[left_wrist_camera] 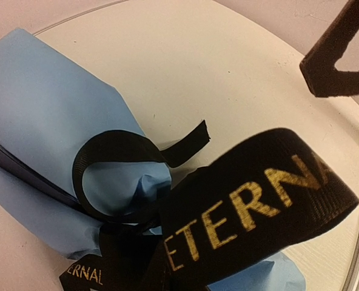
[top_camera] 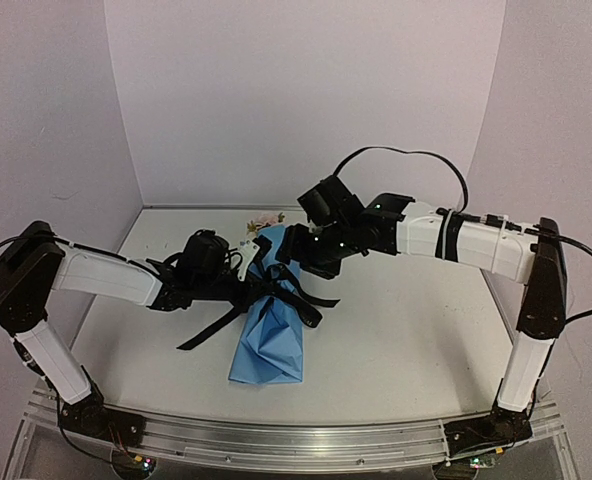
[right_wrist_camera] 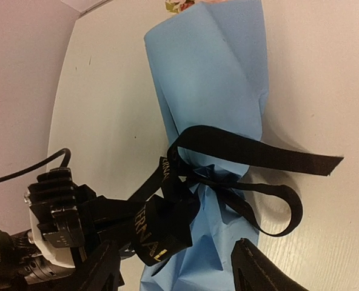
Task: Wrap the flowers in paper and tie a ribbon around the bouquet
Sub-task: Pass from the left arm to the right
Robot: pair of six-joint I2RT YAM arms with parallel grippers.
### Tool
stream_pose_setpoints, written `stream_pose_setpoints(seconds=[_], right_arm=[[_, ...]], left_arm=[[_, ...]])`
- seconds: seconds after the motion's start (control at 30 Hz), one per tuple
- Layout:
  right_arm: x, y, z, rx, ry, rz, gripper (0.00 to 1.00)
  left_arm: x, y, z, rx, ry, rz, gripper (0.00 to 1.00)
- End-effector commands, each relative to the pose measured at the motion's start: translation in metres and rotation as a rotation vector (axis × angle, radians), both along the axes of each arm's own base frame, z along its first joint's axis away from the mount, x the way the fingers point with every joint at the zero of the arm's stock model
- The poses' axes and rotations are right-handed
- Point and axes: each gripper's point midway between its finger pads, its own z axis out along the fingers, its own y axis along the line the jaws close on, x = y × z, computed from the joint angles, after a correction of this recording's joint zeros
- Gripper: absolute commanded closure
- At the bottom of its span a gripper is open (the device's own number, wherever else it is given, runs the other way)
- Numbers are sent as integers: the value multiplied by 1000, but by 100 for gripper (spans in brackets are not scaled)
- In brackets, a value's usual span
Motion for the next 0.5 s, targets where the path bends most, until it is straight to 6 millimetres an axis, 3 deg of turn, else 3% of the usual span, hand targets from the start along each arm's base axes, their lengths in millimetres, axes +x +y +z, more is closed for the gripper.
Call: stream_pose_setpoints(seconds=[0.0, 0.23, 0.47], right_arm=[[-4, 7, 15, 153, 143, -131, 37], [-5, 11, 0, 224, 285, -243, 42], [8, 7, -15, 256, 343, -312, 51]], left_arm=[[10, -8, 14, 2, -53, -3, 99], [11, -5, 12, 25, -62, 1, 99], [10, -3, 11, 30, -68, 1, 99]])
